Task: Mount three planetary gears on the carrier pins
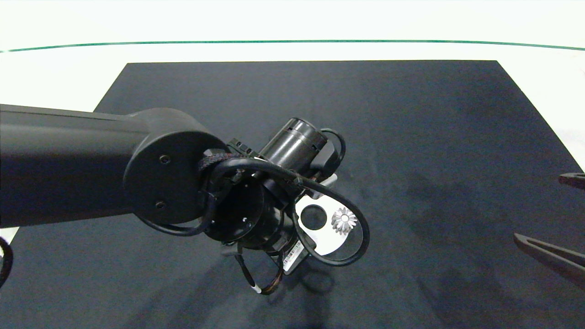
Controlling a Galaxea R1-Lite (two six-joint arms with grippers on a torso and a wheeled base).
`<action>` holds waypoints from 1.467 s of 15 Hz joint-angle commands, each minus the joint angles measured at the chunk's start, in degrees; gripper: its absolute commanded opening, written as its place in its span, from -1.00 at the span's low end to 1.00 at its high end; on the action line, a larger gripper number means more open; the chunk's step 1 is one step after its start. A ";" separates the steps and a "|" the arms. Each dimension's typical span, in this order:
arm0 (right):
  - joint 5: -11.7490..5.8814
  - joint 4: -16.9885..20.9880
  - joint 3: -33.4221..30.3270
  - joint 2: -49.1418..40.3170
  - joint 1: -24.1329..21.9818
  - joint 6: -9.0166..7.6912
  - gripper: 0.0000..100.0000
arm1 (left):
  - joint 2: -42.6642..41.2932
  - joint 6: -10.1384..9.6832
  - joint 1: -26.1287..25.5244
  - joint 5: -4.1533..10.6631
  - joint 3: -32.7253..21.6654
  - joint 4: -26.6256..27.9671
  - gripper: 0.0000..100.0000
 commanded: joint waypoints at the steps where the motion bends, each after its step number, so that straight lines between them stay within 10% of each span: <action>1: -0.05 0.05 0.00 0.05 0.00 -0.12 1.00 | 1.29 0.01 -0.04 0.21 -0.75 0.10 -0.62; 10: 0.03 0.05 0.09 0.14 0.00 -0.03 1.00 | 2.78 -0.16 -0.04 0.57 -1.89 0.10 -0.62; 12: 0.03 0.05 0.09 0.14 0.00 -0.03 1.00 | 2.78 -0.25 -0.04 2.50 -1.89 0.02 -0.62; 13: 0.03 0.05 0.00 0.14 0.00 -0.03 1.00 | 2.78 -0.25 -0.04 2.85 -1.89 0.02 1.00; 22: 0.03 0.05 0.00 0.23 0.00 -0.03 1.00 | -0.38 -2.18 -0.57 2.76 -8.83 1.51 1.00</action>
